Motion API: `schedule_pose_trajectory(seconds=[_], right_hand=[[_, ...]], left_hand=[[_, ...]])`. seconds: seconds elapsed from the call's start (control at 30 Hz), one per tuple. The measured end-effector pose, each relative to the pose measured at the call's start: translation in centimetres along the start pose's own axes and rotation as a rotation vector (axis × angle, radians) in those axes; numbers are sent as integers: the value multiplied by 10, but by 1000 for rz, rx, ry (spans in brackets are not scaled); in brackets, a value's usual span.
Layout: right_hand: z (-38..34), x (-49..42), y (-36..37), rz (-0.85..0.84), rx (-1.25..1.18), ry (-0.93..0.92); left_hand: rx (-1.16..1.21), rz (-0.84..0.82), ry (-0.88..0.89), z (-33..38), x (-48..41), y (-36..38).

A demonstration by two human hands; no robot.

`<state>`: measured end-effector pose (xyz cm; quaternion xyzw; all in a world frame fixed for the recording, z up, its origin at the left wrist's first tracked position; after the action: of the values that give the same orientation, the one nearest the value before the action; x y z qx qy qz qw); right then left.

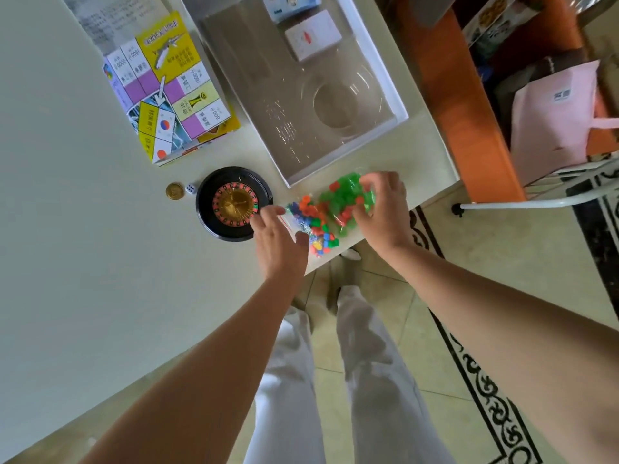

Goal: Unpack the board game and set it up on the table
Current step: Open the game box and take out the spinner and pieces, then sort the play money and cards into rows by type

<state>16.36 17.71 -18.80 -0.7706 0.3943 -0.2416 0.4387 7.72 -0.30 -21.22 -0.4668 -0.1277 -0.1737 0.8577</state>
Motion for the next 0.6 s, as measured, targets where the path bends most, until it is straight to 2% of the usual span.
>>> schedule_pose_trajectory(seconds=[0.07, 0.13, 0.2, 0.3, 0.4, 0.6], right_hand=[[-11, 8, 12, -166, 24, -83], [-16, 14, 23, -351, 98, -105], [-19, 10, 25, -422, 135, -69], [-27, -8, 19, -374, 92, 10], [-41, -30, 16, -310, 8, 5], [-76, -93, 33, -343, -160, -52]], left_hand=[[-88, -175, 139, 5, 7, 6], [-176, -377, 201, 4, 13, 13], [-236, -442, 222, 4, 11, 13], [-235, -401, 201, 7, 1, 2], [-128, -314, 217, 24, -17, -15], [-75, -169, 296, 70, -77, -39]])
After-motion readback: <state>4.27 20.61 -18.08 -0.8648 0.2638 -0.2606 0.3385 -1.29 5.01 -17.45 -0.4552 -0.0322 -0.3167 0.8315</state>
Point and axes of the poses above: each hand's wrist, its own x-axis away from the middle knuckle, its own y-axis out of the palm, z = x × y, the point moved 7 cm from there along -x, towards the middle knuckle, and after that the axes turned 15 degrees about z, right-handed, at the moved point
